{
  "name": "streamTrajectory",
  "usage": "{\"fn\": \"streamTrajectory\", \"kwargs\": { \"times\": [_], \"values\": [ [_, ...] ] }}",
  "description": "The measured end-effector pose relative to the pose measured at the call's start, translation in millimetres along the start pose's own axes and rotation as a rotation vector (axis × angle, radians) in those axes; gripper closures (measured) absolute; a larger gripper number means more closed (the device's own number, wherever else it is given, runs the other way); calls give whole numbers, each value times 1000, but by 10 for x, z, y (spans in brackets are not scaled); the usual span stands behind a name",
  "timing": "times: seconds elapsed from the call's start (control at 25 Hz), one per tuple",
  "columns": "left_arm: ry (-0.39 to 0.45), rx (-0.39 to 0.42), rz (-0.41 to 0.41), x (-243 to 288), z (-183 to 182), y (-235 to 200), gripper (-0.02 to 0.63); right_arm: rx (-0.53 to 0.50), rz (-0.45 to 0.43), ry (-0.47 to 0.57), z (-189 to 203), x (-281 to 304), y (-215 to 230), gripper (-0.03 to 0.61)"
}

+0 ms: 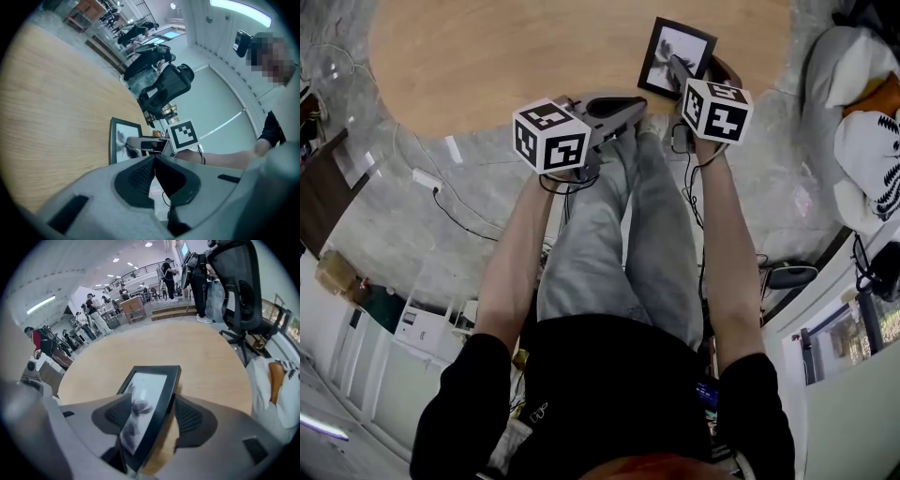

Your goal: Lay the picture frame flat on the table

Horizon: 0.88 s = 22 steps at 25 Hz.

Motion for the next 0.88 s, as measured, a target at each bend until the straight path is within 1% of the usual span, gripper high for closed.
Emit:
{"fn": "streamTrajectory", "kwargs": {
  "times": [0.16,0.2,0.24,0.28,0.32,0.44,0.52,0.64,0.76,0.88],
  "values": [
    [24,4,-1,13,-16,27,606,-36,107,4,46,-38,130,327],
    [34,6,-5,17,-28,35,606,-31,117,15,45,-73,162,354],
    [45,12,-15,17,-47,45,606,-16,119,31,38,-121,187,432],
    [59,24,-34,11,-75,54,606,6,112,50,28,-178,203,494],
    [75,42,-64,-1,-113,62,606,31,99,70,15,-241,208,540],
    [135,101,-190,-47,-264,112,606,111,27,130,-29,-473,175,558],
    [179,117,-267,-55,-365,207,606,158,-17,166,-61,-682,147,561],
    [217,146,-370,-37,-544,461,606,206,-48,227,-224,-1082,134,563],
    [250,209,-432,-20,-769,862,606,212,-63,307,-523,-1559,134,566],
    [295,273,-473,-23,-1013,1313,606,177,-65,396,-872,-2046,163,568]
  ]
}}
Point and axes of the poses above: the fingertips, and each gripper's own axes: x forward along the fingers, y to its right, z out of its underside, the point moved 3 cm from there along -x, backward along the fingers, and after that the axes turned 14 degrees about z, right-handed, at the moved point
